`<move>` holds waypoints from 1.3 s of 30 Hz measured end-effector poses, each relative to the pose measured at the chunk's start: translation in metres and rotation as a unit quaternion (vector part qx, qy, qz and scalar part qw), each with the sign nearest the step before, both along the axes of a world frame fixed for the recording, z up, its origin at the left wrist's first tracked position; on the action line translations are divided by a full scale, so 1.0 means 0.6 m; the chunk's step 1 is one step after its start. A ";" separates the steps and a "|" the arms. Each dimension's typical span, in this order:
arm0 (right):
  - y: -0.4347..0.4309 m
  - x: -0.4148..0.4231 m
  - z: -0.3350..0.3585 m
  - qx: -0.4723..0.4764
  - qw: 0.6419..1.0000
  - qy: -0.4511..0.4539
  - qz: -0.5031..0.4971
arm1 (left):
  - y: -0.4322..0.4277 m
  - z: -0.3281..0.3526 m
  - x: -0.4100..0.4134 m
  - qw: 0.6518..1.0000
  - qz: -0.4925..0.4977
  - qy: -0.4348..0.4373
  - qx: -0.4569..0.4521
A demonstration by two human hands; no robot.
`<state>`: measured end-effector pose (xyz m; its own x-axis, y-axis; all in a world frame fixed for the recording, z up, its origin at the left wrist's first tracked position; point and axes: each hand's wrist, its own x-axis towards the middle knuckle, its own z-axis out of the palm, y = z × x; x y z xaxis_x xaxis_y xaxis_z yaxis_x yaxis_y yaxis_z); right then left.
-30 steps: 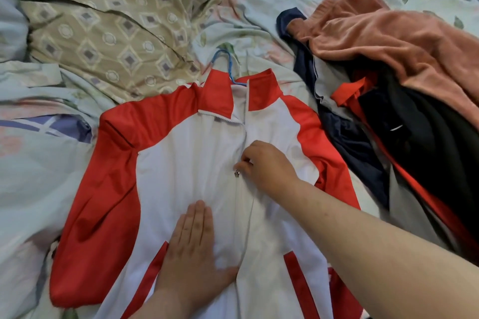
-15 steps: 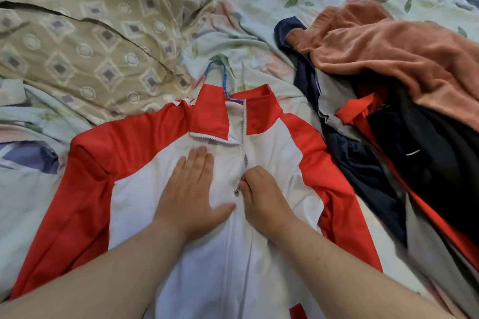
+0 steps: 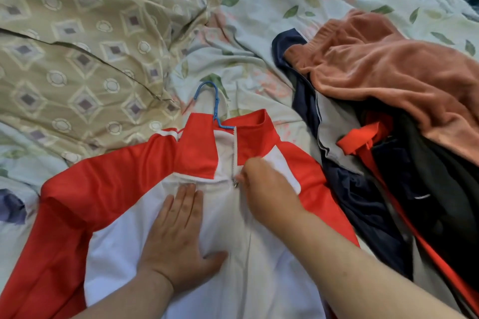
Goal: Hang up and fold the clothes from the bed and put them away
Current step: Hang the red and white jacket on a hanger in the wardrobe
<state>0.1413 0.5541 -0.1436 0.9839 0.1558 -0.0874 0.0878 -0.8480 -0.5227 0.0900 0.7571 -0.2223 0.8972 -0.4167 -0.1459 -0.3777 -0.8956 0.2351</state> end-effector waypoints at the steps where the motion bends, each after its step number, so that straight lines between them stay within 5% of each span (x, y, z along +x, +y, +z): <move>1: -0.007 0.021 0.014 -0.005 0.999 -0.031 -0.007 | 0.000 0.000 0.000 1.000 0.006 -0.001 0.000; 6: -0.021 0.108 0.038 -0.050 0.998 -0.023 0.027 | 0.000 -0.005 0.001 1.000 0.005 -0.012 -0.012; 20: -0.040 0.189 -0.017 0.017 0.992 0.029 -0.120 | -0.001 -0.013 0.010 0.997 0.001 -0.044 -0.064; 29: -0.009 0.175 -0.022 -0.047 0.990 0.117 -0.059 | 0.001 -0.002 0.009 0.999 -0.006 -0.016 -0.049; 39: -0.002 0.087 0.044 0.076 0.980 0.087 -0.160 | 0.000 0.007 -0.002 0.998 0.007 0.000 -0.056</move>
